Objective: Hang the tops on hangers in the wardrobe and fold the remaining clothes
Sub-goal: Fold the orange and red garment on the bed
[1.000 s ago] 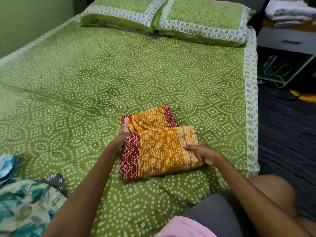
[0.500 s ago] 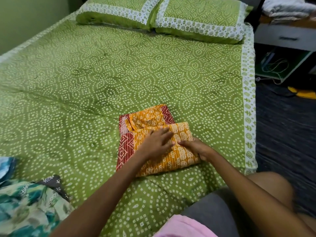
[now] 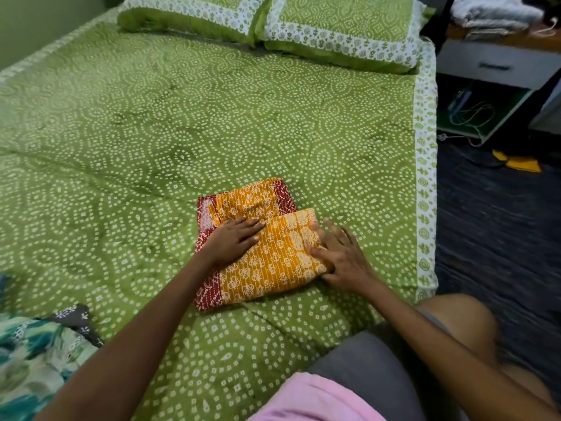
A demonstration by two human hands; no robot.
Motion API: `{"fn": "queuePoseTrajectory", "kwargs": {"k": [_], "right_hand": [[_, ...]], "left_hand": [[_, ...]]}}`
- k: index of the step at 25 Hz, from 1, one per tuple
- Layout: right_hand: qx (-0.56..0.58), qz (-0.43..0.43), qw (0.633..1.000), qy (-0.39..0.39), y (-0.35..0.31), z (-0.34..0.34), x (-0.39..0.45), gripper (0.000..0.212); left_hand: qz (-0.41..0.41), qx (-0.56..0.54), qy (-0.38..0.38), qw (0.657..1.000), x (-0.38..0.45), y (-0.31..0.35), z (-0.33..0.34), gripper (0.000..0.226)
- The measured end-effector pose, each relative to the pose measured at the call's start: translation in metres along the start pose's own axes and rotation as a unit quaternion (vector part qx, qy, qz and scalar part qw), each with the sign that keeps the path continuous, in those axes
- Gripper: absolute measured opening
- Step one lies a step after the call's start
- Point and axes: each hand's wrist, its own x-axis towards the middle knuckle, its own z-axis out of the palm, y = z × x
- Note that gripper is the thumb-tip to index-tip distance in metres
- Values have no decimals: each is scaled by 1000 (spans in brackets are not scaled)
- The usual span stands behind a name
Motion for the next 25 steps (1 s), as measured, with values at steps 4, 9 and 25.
{"fn": "queuePoseTrajectory", "kwargs": {"k": [4, 9, 25], "right_hand": [[294, 86, 941, -144, -12, -62, 35, 12], [571, 314, 758, -36, -1, -85, 95, 10], [324, 477, 812, 94, -47, 25, 54, 31]], "left_hand": [[-16, -257, -59, 964, -1, -24, -14, 36], [-257, -572, -23, 779, -14, -118, 39, 29], [-469, -381, 300, 738, -18, 16, 8, 68]]}}
